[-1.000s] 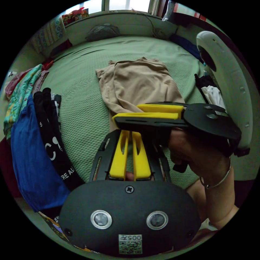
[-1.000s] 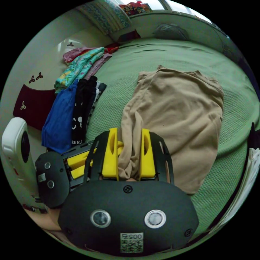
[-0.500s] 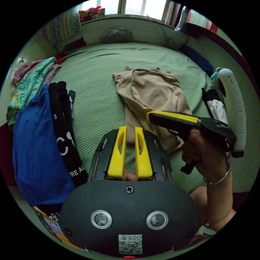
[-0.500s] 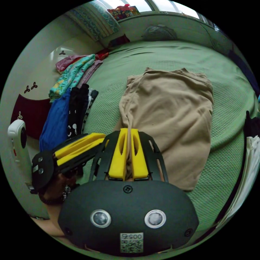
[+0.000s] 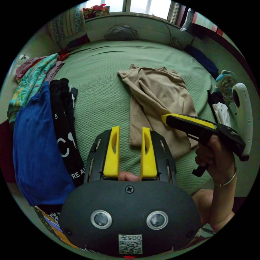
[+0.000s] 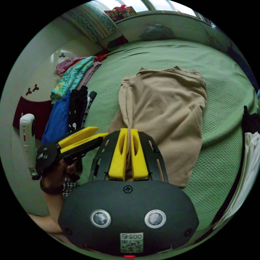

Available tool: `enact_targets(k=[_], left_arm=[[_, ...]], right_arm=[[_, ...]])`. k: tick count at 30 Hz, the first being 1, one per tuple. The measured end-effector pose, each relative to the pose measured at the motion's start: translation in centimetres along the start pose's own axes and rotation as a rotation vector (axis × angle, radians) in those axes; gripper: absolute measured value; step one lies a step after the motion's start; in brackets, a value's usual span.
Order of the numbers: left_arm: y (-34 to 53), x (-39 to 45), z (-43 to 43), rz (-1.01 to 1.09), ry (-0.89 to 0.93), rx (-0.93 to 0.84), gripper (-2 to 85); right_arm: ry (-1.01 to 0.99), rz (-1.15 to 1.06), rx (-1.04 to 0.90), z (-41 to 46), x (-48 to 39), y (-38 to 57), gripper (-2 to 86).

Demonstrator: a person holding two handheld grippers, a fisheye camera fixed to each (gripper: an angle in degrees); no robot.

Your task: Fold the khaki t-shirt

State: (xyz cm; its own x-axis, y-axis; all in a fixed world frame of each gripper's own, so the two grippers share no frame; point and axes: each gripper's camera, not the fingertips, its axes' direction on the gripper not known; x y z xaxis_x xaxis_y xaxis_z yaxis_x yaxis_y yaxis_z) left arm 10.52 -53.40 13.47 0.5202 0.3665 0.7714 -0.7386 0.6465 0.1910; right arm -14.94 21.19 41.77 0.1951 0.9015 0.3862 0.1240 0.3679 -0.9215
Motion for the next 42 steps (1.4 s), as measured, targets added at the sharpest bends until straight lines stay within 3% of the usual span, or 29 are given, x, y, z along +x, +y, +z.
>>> enact_targets(k=[8, 23, 27, 31, 35, 40, 42], left_arm=[[0.5, -0.4, -0.1, -0.042, 0.055, 0.052, 16.9], [0.6, 0.5, 3.2, -0.108, -0.033, -0.007, 14.4], [1.0, 1.6, 2.7, -0.095, -0.034, 0.062, 12.2], [1.2, 2.6, 4.0, -0.052, 0.025, 0.003, 14.9], [2.2, 4.3, 4.7, -0.018, -0.054, 0.027, 15.9], [3.5, 5.5, 4.4, 0.036, -0.057, 0.043, 11.9], [4.1, 6.3, 4.3, 0.078, 0.016, 0.048, 6.6]], right_arm=[[-0.004, -0.031, -0.004, -1.6, 1.2, 1.4, -1.5], [0.063, -0.034, 0.105, -6.6, 2.7, 4.9, -1.6], [0.096, 0.032, 0.191, -9.4, 4.5, 6.3, -1.6], [0.113, 0.106, 0.233, -11.5, 6.4, 8.1, -1.6], [0.194, 0.155, 0.271, -13.0, 7.3, 9.7, -1.5], [0.185, 0.231, 0.285, -14.5, 8.5, 11.8, -1.6], [0.175, 0.226, 0.275, -14.6, 8.4, 12.2, -1.6]])
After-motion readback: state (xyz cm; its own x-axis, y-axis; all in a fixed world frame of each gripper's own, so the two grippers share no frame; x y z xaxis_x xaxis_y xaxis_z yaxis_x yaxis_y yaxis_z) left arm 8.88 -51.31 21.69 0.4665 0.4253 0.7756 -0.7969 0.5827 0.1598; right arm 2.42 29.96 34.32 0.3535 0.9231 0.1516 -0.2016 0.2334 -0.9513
